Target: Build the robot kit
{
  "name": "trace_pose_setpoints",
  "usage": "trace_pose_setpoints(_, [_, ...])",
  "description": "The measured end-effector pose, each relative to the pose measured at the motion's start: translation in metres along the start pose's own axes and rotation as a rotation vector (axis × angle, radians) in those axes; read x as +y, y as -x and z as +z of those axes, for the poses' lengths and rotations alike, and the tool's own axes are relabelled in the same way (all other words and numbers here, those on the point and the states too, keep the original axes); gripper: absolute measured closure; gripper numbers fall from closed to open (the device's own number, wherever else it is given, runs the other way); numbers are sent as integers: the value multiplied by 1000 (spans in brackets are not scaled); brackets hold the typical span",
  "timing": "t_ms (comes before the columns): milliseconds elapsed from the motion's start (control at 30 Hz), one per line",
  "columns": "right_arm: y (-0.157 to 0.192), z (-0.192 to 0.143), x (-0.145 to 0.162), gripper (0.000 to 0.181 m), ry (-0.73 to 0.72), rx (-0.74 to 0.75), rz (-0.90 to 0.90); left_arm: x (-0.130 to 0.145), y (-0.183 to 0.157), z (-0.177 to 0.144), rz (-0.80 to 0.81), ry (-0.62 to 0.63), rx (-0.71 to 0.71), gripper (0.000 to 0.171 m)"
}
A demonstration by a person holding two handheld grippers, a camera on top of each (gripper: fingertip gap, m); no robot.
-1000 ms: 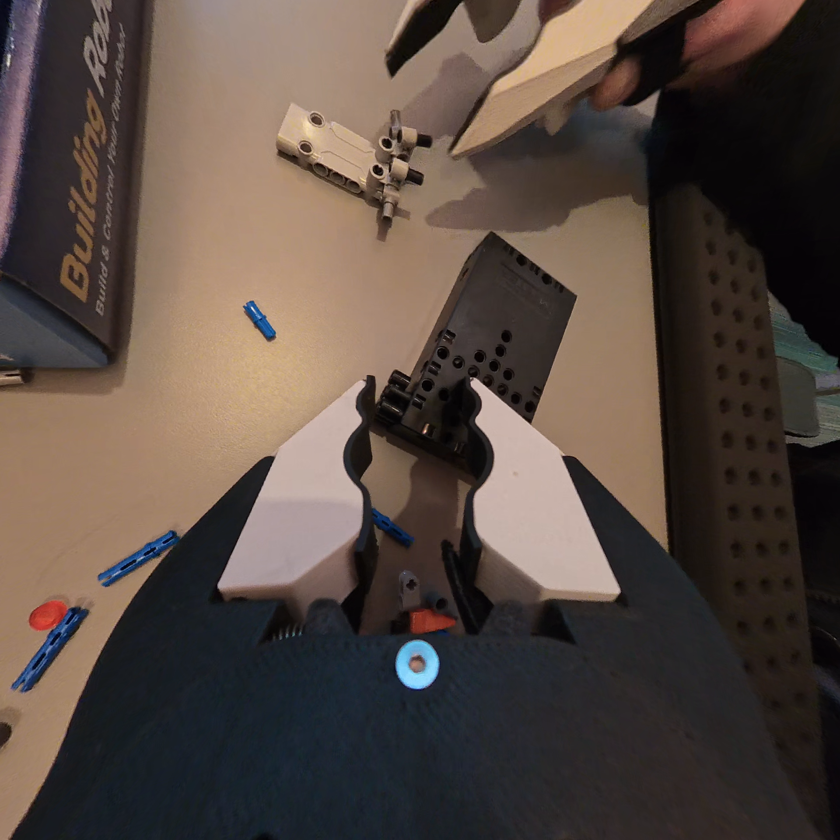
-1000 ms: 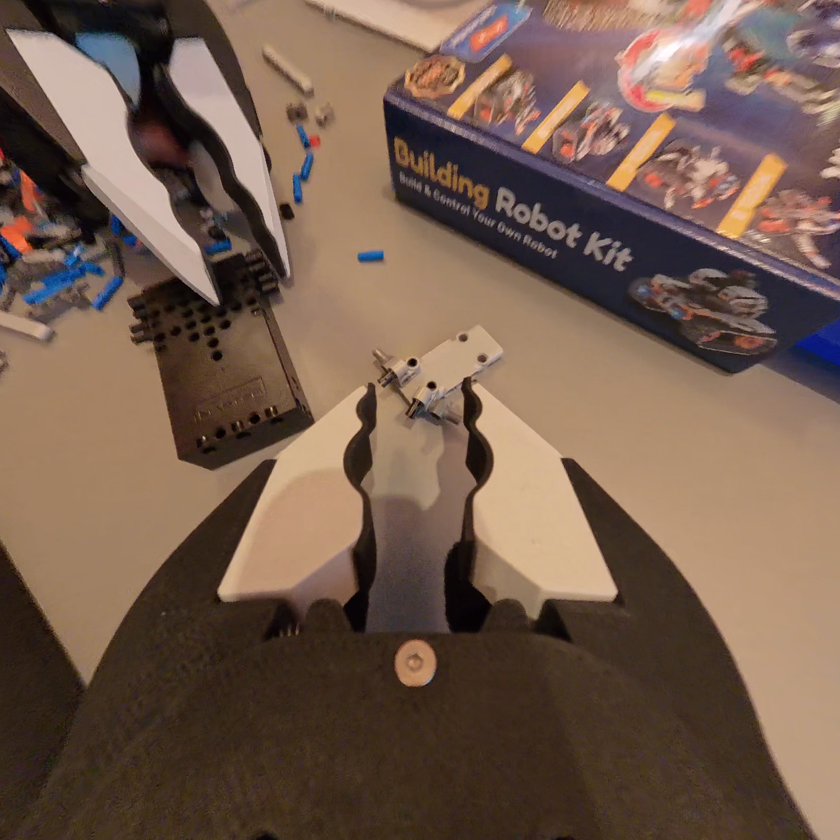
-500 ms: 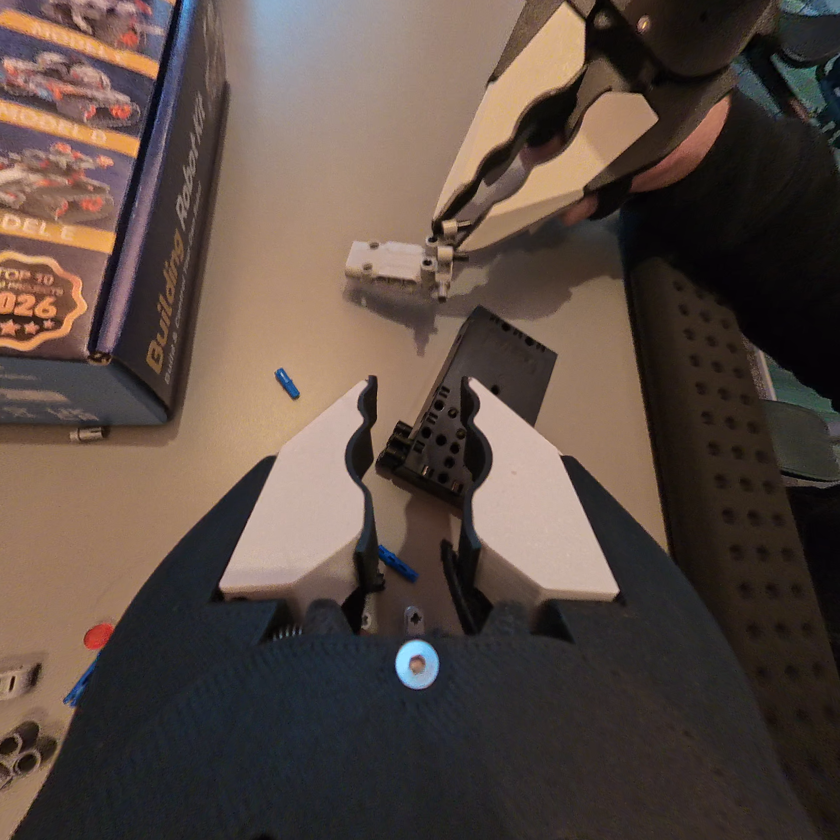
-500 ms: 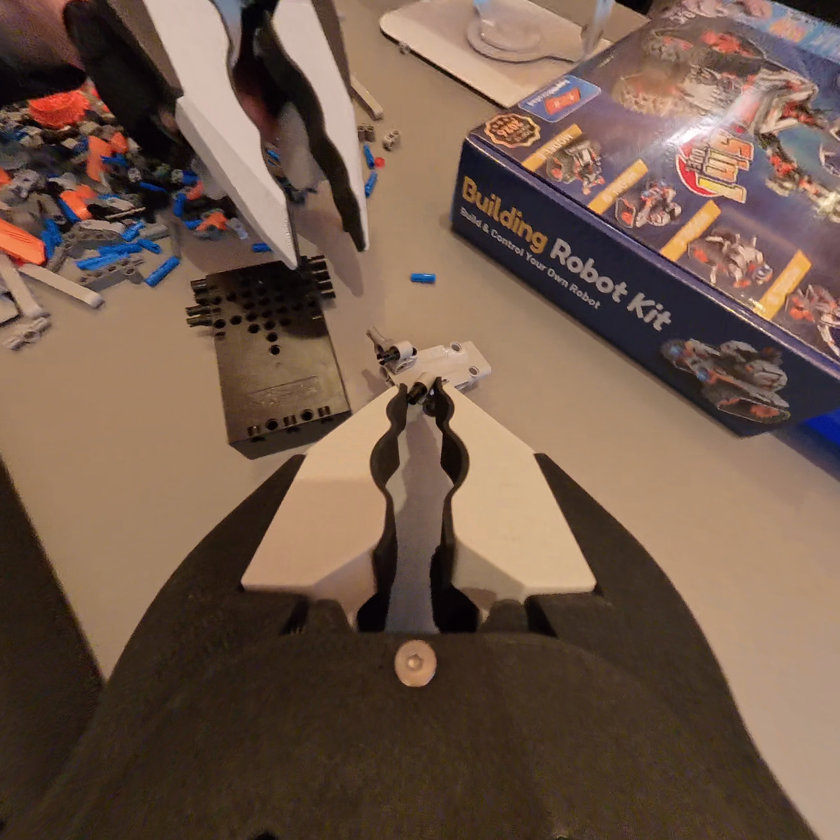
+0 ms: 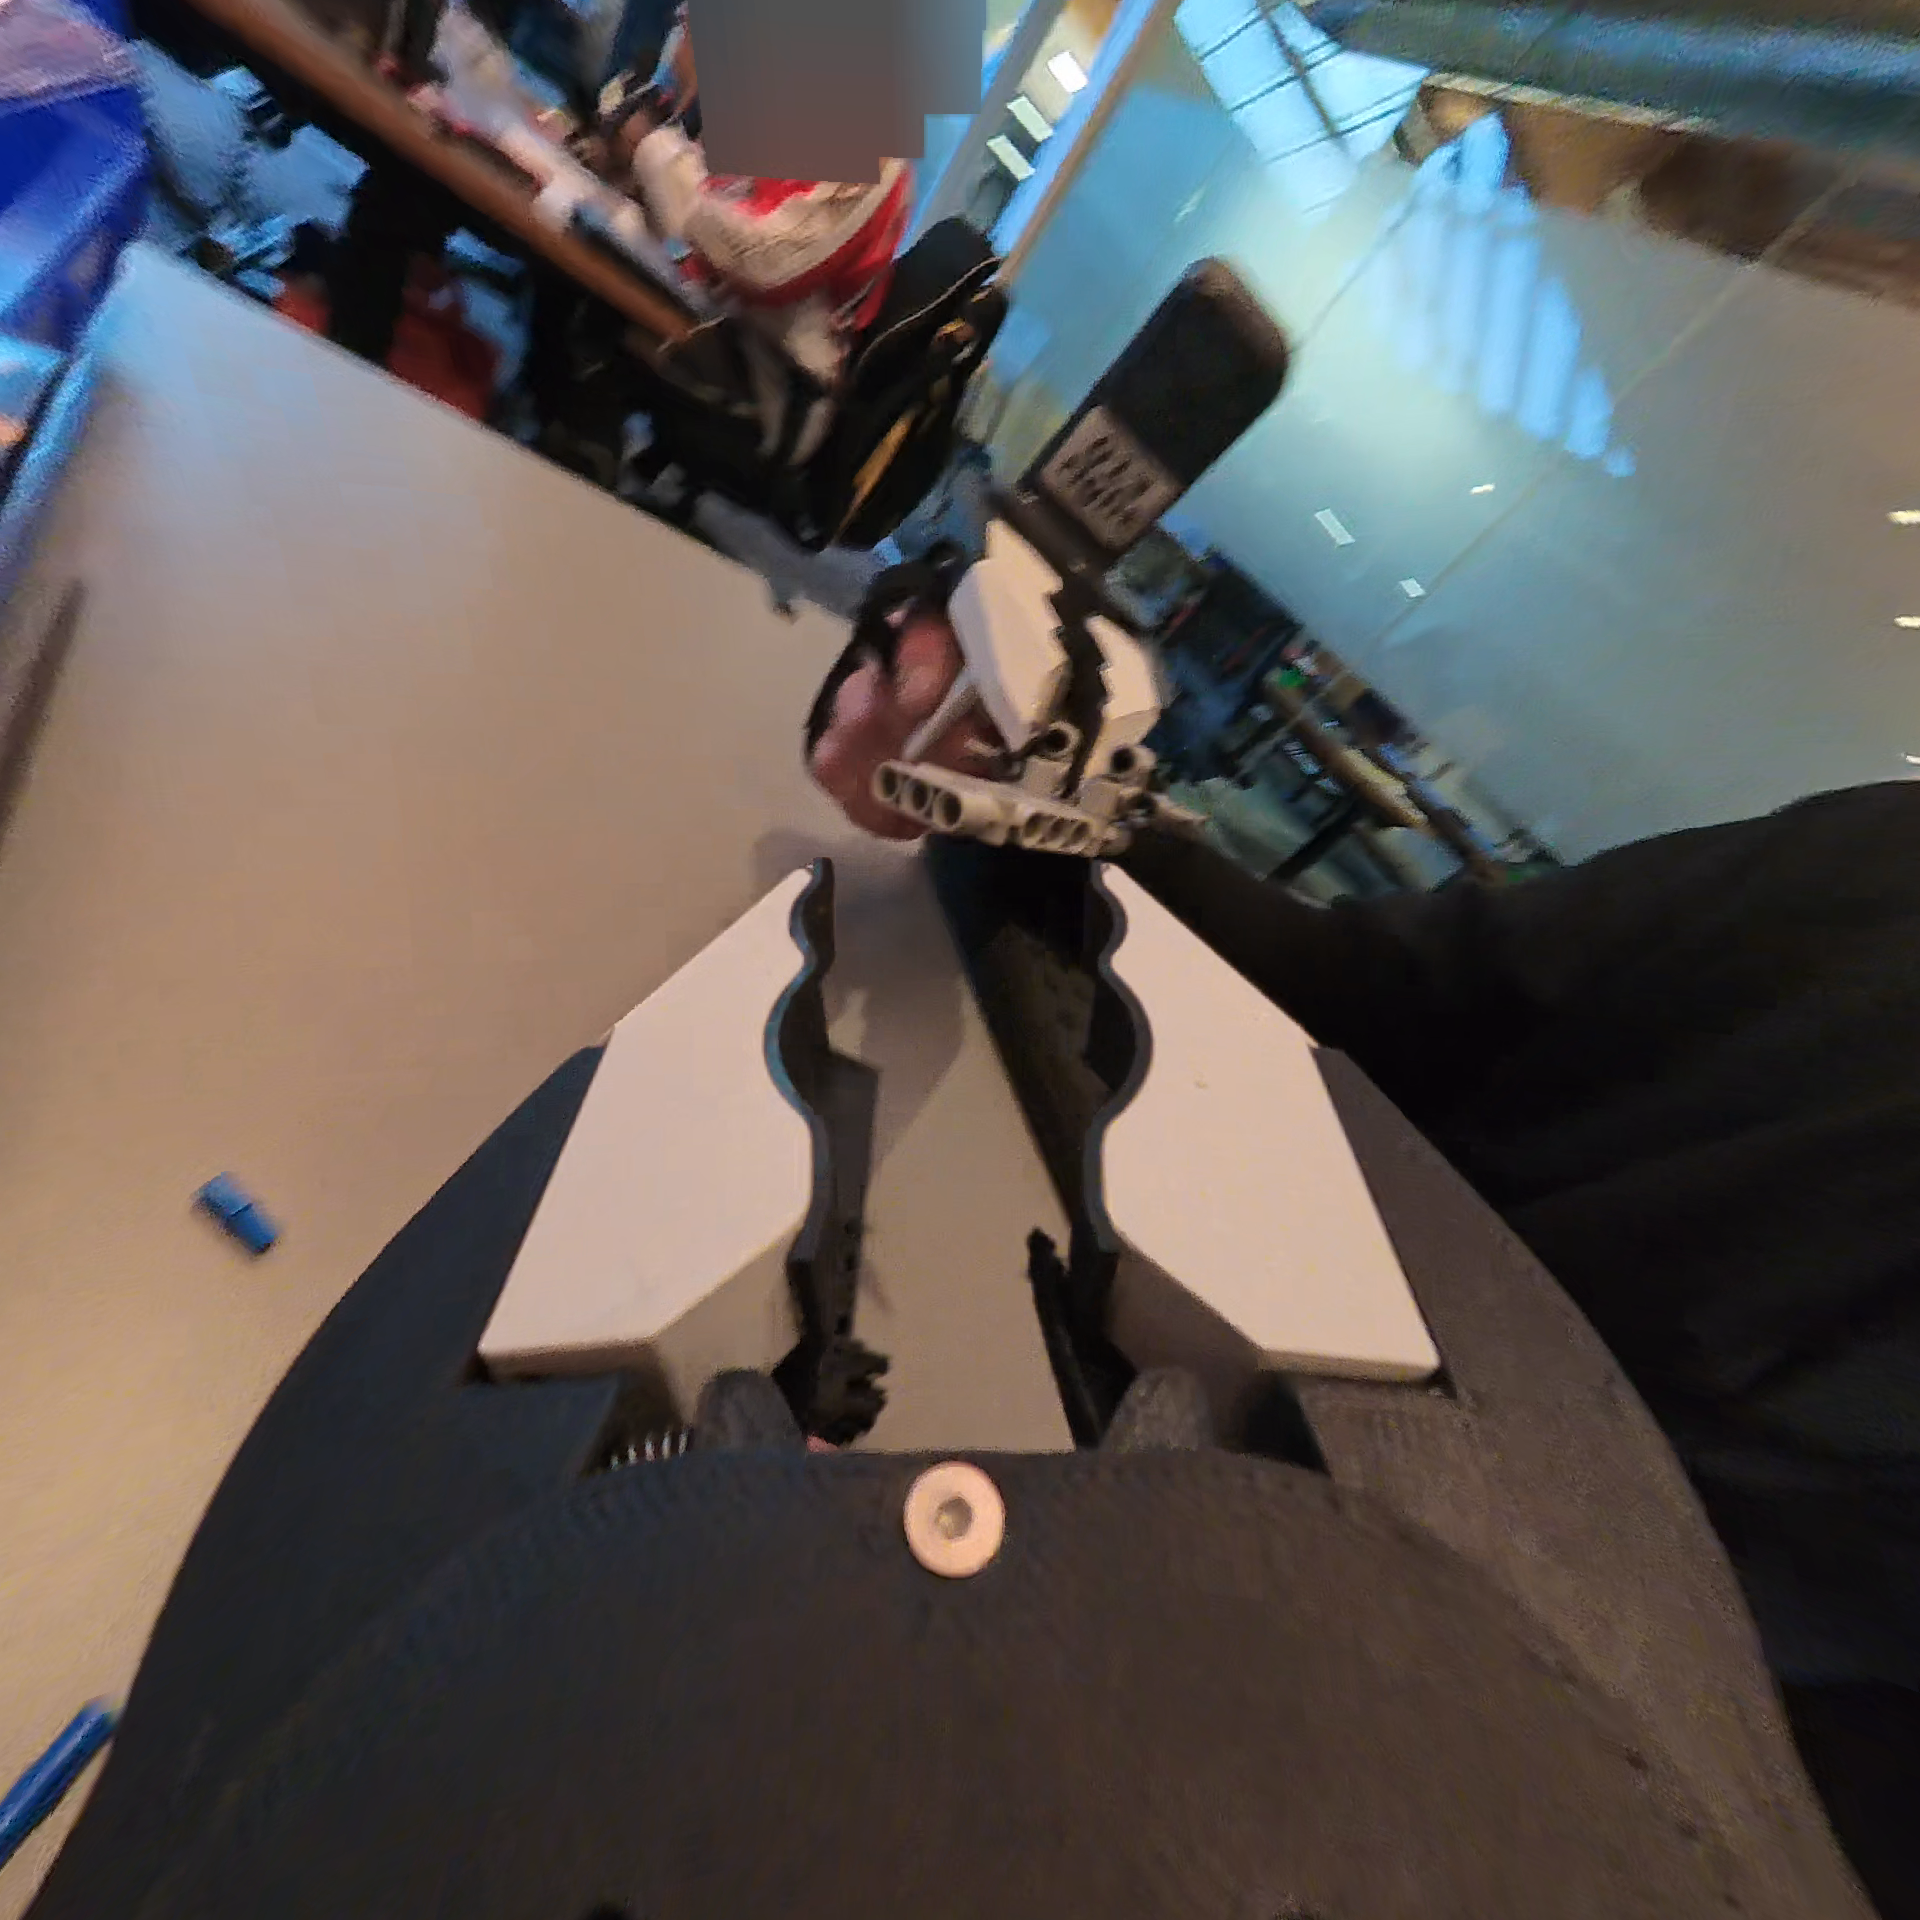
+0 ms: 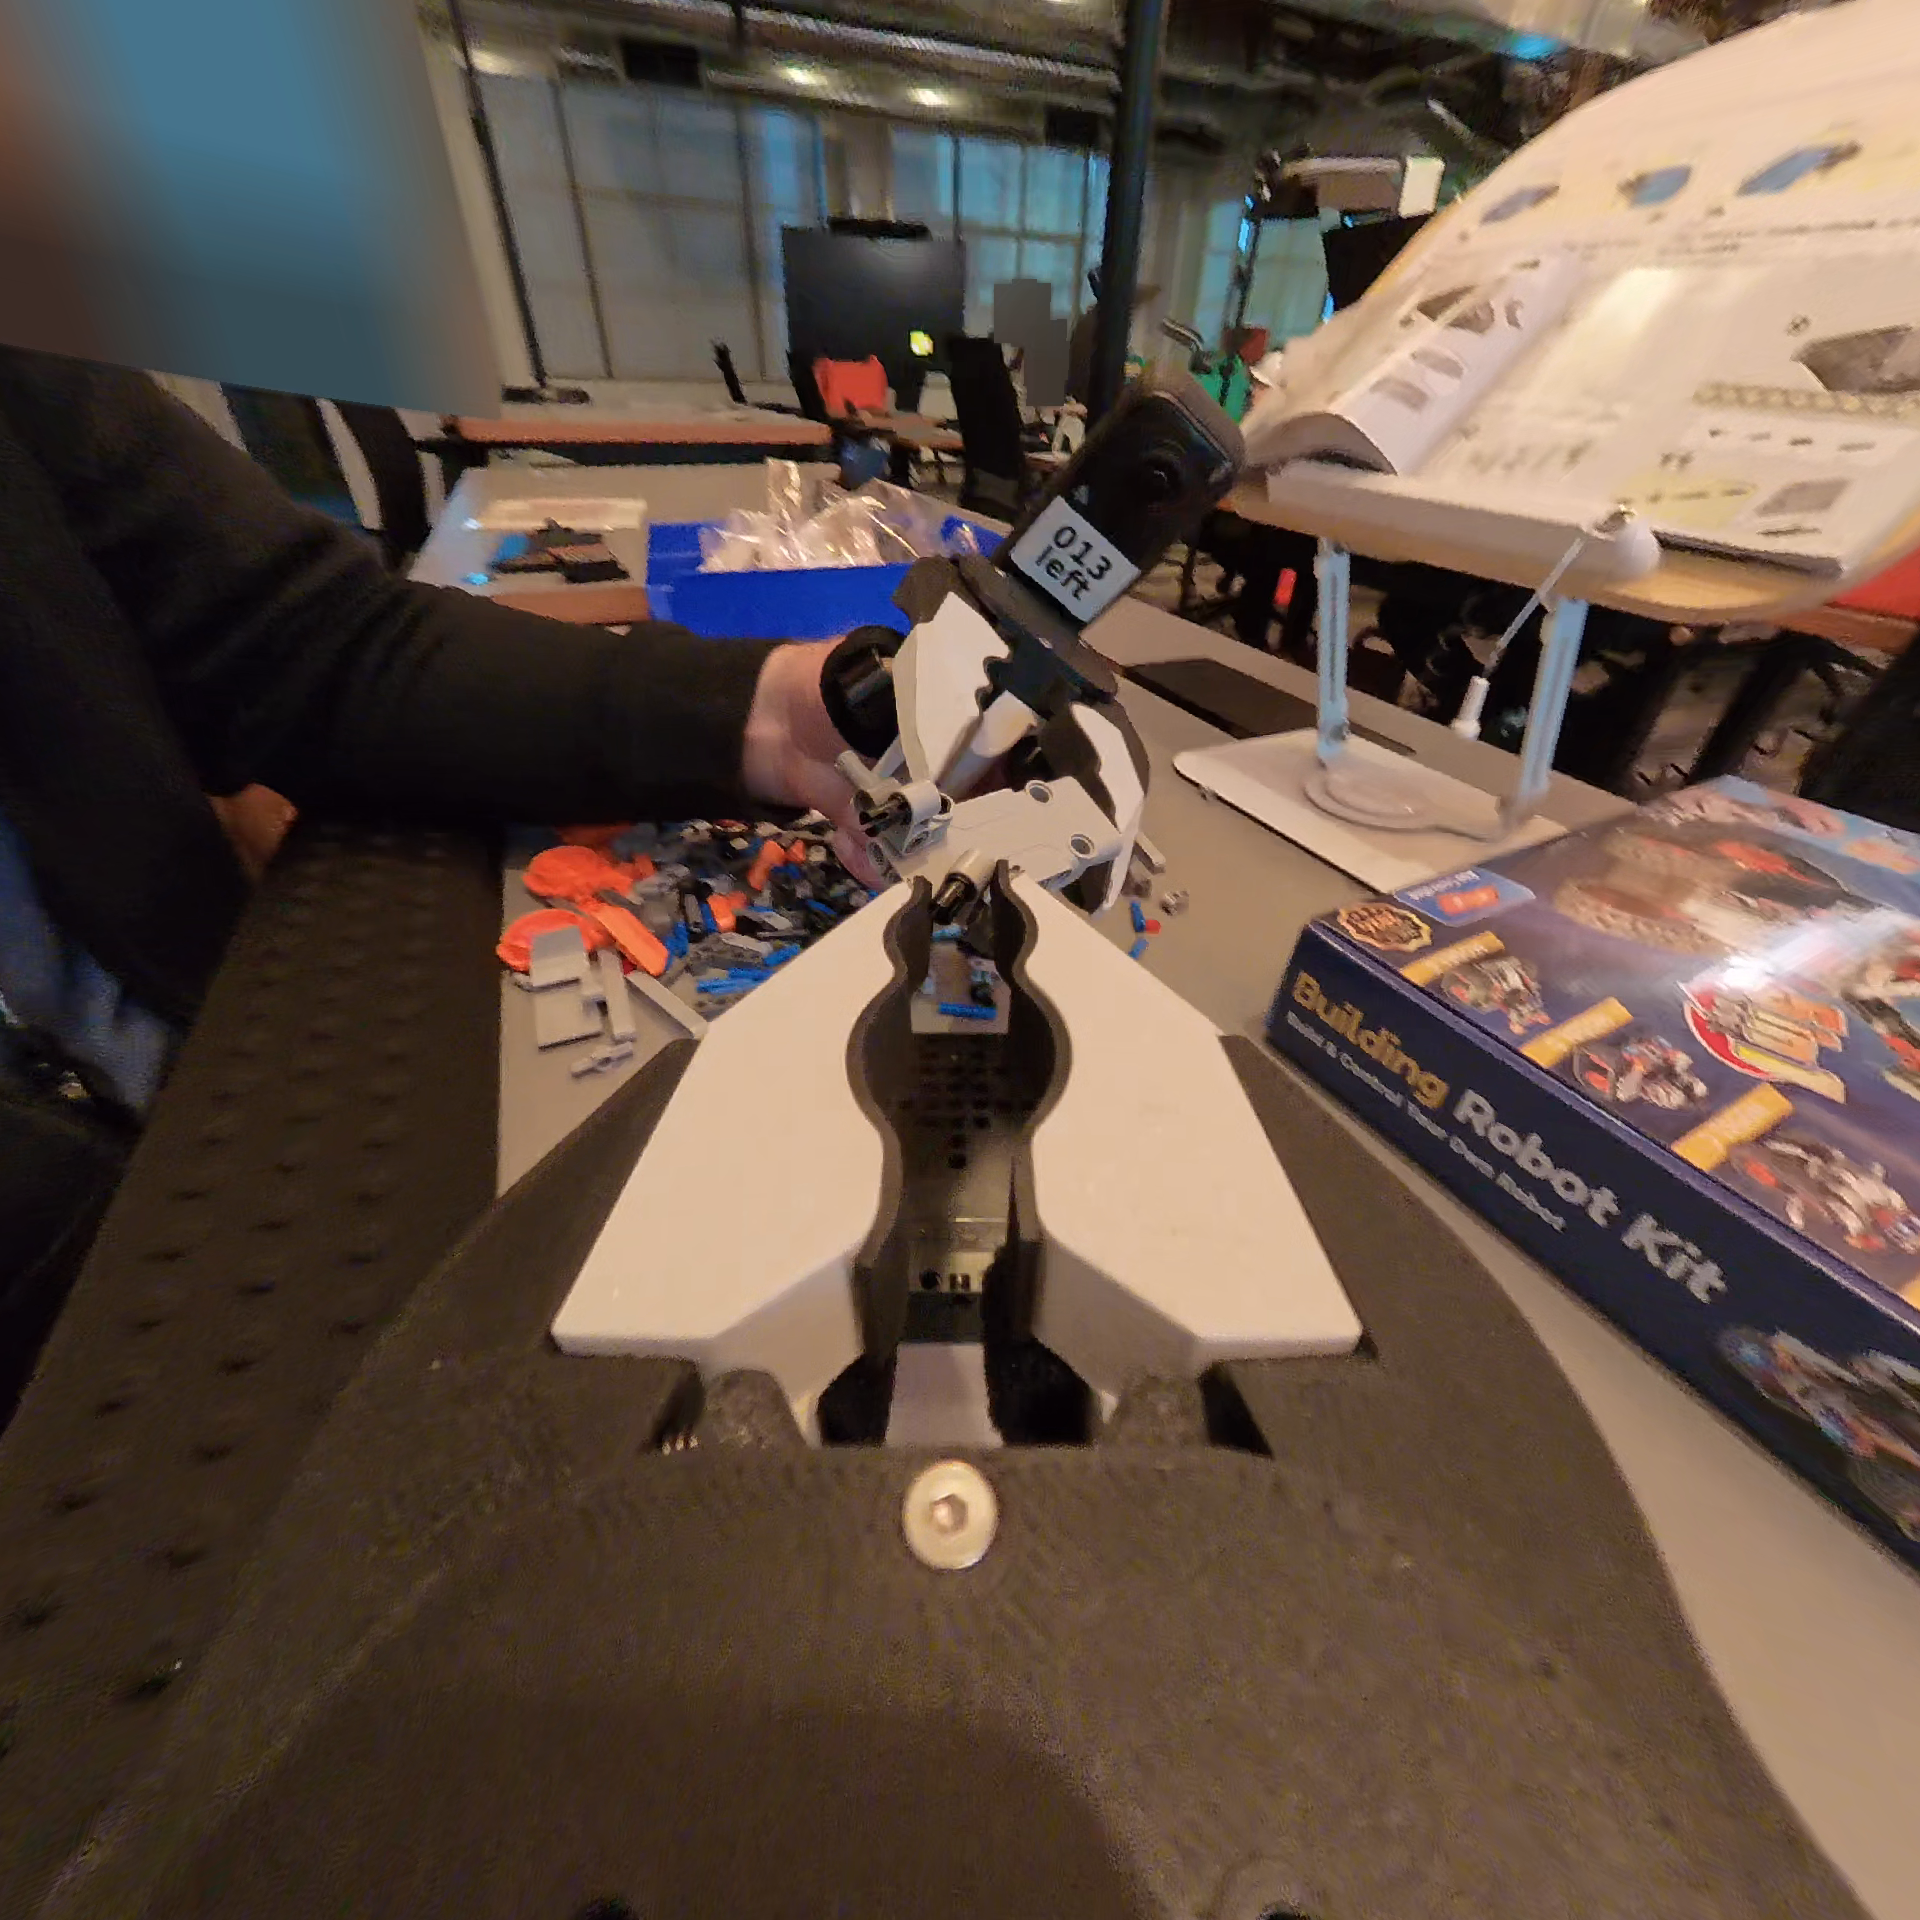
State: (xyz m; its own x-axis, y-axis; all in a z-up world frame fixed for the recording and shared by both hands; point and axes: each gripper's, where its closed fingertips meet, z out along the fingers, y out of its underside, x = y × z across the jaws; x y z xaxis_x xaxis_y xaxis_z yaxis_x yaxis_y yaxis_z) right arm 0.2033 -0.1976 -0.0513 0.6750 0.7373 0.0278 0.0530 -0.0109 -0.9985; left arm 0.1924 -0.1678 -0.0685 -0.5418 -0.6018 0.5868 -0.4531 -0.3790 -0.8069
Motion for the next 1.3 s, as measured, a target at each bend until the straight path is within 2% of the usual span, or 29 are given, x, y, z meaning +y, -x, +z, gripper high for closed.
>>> trace_pose_setpoints(167, [12,-1,-18,171,-113,-74,14,-9,-38,7,17,-67,193,123])
trace_pose_setpoints(267, [19,-2,-26,171,-159,-107,14,-14,-47,12,24,-106,231,130])
trace_pose_setpoints(333, [22,-2,-28,171,-176,-121,12,-13,-49,16,51,-102,219,141])
trace_pose_setpoints(500, [23,-3,-27,173,-178,-131,15,-14,-60,16,86,-113,253,149])
trace_pose_setpoints(733, [11,-1,-12,173,-98,-63,18,-11,-47,17,201,-66,119,149])
trace_pose_setpoints(833, [3,0,-3,167,-51,-27,34,-8,-41,13,238,-37,70,149])
trace_pose_setpoints(967, [-7,0,16,161,50,35,34,0,-29,13,320,48,-34,150])
trace_pose_setpoints(1300, [-22,-19,48,165,236,142,34,15,-8,15,473,254,-225,149])
